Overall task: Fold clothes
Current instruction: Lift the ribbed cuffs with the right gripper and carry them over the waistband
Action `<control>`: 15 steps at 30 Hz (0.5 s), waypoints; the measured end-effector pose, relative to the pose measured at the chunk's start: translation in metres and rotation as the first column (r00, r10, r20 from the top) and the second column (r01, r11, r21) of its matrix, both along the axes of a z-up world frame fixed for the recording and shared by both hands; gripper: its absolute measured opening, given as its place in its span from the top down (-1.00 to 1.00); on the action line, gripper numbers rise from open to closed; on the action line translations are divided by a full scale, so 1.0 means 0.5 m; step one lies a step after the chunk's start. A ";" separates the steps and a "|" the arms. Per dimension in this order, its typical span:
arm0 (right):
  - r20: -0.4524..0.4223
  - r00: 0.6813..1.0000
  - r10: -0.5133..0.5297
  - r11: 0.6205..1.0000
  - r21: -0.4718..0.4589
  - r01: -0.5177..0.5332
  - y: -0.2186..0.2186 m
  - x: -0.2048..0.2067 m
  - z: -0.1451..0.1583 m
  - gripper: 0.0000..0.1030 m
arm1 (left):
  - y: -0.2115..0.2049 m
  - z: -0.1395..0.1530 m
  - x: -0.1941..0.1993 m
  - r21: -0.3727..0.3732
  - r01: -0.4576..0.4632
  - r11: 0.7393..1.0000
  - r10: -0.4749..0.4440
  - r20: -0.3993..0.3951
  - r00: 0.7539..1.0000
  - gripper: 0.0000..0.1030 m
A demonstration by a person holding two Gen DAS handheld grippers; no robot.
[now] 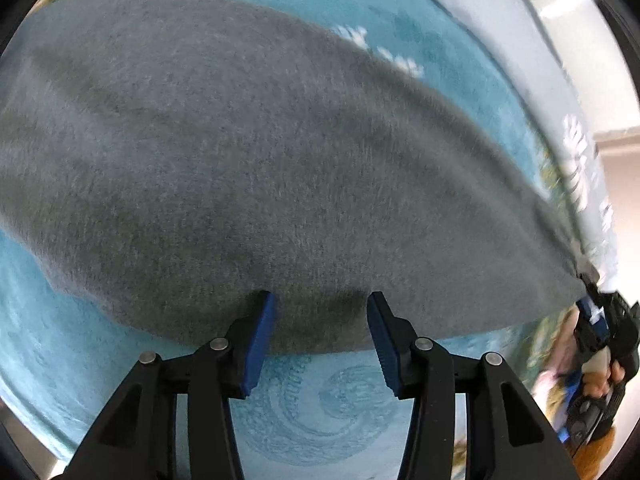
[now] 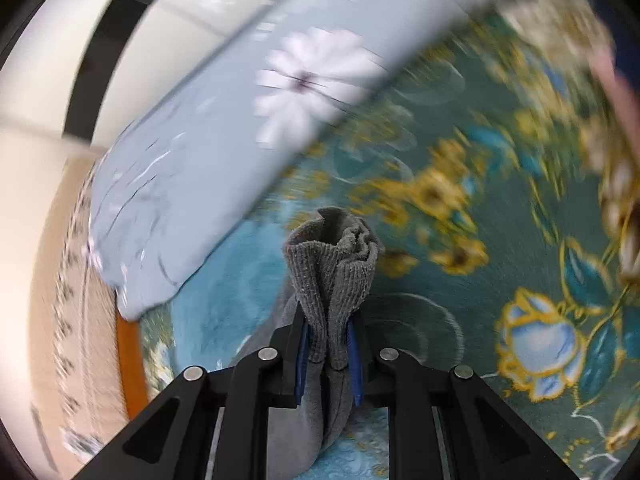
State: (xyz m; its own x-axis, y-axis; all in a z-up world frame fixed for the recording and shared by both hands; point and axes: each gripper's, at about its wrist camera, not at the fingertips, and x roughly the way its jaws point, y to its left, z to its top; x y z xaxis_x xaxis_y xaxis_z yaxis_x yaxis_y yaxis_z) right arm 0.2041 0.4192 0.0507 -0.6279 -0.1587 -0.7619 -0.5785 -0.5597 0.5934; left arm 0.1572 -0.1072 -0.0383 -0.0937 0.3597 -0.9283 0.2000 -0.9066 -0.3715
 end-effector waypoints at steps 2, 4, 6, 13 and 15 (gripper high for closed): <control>-0.007 1.000 0.017 0.998 0.054 -0.017 -0.049 -0.020 0.054 0.65 | -0.028 0.013 0.001 0.047 -0.052 0.998 0.054 -0.024 0.998 0.05; -0.010 0.997 0.071 0.985 0.159 -0.068 -0.120 -0.040 0.110 0.65 | -0.064 0.026 0.008 0.104 -0.125 0.987 0.130 -0.043 0.991 0.05; -0.021 0.986 0.166 0.951 0.267 -0.154 -0.197 -0.068 0.151 0.65 | -0.101 0.034 0.018 0.150 -0.201 0.968 0.210 -0.048 0.977 0.05; 0.038 0.881 0.472 0.802 0.395 -0.447 -0.493 -0.133 0.151 0.65 | -0.200 0.046 0.088 0.320 -0.403 0.858 0.435 -0.032 0.900 0.05; 0.075 0.850 0.521 0.774 0.378 -0.508 -0.552 -0.140 0.113 0.65 | -0.180 0.039 0.136 0.348 -0.434 0.831 0.465 -0.007 0.885 0.05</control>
